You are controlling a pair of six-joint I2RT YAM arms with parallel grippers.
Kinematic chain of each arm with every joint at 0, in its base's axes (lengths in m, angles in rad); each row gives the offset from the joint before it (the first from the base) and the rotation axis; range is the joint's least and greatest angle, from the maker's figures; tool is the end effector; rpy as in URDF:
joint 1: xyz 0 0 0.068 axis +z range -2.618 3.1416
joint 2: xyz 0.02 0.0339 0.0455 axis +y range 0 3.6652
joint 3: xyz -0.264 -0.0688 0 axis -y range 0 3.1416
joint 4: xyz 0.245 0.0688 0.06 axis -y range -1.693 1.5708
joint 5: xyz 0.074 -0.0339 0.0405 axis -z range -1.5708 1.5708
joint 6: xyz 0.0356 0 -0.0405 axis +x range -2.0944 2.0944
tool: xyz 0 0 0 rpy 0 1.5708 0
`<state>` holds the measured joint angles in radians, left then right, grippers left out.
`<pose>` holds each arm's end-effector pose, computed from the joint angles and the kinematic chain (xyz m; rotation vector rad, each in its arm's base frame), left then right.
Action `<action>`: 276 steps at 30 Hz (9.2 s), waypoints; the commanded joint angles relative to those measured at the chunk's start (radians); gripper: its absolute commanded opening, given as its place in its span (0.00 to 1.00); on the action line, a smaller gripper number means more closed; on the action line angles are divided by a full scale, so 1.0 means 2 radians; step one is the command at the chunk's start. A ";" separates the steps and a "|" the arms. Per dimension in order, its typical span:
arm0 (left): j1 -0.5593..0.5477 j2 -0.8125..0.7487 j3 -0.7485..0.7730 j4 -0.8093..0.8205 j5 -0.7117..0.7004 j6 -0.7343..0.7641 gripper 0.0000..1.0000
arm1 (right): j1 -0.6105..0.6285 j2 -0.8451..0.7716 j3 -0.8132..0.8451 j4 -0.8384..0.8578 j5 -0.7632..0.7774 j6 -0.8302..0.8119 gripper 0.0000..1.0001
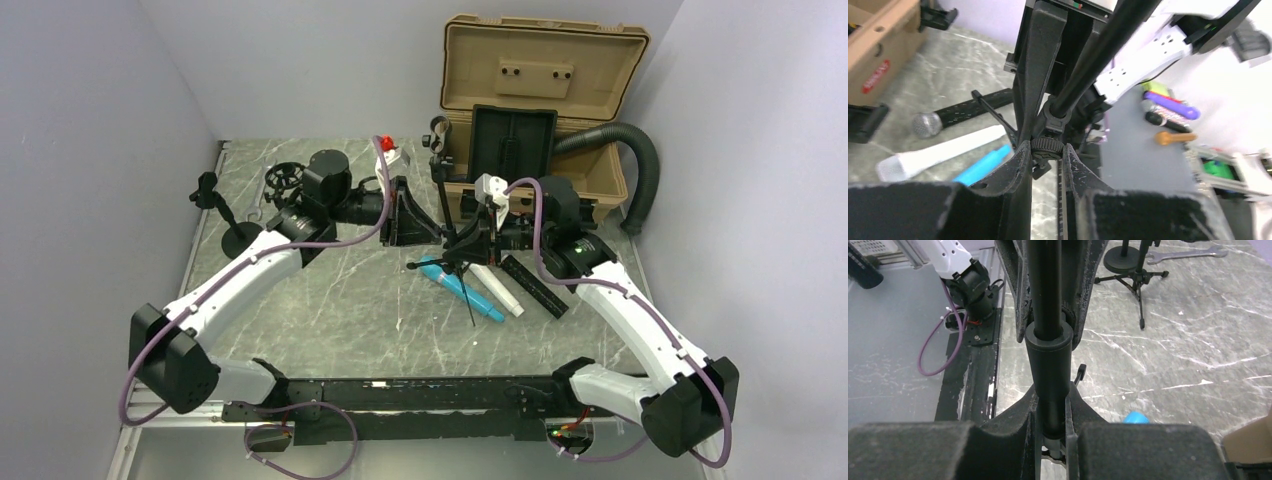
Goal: Remove the microphone from the stand
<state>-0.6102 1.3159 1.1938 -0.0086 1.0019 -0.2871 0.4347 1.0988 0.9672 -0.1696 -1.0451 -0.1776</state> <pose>0.2256 -0.1944 0.3865 1.0769 1.5431 -1.4821 0.2033 0.1284 0.3487 -1.2133 1.4192 1.1441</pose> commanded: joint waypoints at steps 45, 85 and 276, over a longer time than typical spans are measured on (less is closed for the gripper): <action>-0.057 -0.011 0.076 -0.107 -0.148 0.162 0.90 | -0.035 -0.003 -0.037 0.163 -0.028 0.150 0.00; -0.102 -0.002 0.116 -0.182 -0.252 0.429 0.55 | -0.037 -0.011 -0.056 0.180 -0.037 0.159 0.00; -0.009 0.019 0.095 0.047 -0.060 -0.013 0.00 | -0.024 0.005 -0.096 0.104 -0.015 0.044 0.66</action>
<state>-0.6319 1.4033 1.3422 -0.0170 0.8654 -0.2497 0.3626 1.0893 0.7879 0.0525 -1.0966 -0.0074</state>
